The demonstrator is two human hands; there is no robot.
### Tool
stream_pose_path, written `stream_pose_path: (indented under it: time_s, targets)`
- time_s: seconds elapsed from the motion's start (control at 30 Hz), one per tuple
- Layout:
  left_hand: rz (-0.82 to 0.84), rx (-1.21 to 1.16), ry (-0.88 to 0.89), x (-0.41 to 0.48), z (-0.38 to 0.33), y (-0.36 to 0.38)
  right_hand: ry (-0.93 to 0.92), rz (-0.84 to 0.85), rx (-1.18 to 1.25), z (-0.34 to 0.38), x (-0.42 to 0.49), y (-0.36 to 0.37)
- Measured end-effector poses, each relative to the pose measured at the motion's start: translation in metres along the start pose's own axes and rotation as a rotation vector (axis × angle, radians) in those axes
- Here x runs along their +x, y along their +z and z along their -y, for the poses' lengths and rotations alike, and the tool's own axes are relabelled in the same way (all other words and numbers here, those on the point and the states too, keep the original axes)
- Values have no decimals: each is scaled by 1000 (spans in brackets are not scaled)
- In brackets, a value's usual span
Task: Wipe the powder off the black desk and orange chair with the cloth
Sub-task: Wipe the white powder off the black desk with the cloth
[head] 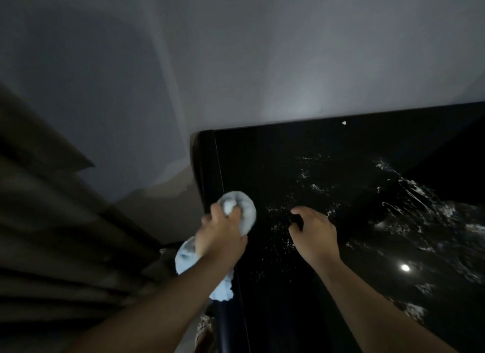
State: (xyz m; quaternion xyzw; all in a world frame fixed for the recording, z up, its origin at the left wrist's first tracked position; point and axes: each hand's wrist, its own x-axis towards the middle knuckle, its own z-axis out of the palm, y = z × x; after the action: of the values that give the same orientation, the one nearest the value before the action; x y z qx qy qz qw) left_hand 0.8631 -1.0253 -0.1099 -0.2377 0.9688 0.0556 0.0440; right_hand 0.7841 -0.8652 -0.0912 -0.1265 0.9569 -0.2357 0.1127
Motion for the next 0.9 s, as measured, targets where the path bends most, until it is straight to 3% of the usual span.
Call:
stream_pose_path:
  time_s: [0.17,0.2,0.3,0.37,0.57,0.67,0.8,0.9]
  targets:
    - [161,-192,279,-40,-26,7,9,-9,19,-14,-18,-11]
    - [130,-181,256,-41,-20,5,8,-9,20,-17,-22,-12]
    - [-18,-52,-45,-32,3,-2,-22,-6,16,-30,-37,-14]
    - [-4,-7,-136,-38,1,-1,-34,8,7,-37,-48,-13]
    - [114,-186,30,-89,-65,14,-61,22,-2,-38,-67,-1]
    - [94,-273,54,-98,-51,11,-74,-9,28,-34,-74,-2]
    - [-32,-91,-127,-92,-9,6,-54,-62,40,-36,-85,-5]
    - [18,-47,-27,-112,-21,10,-25,-55,51,-36,-101,0]
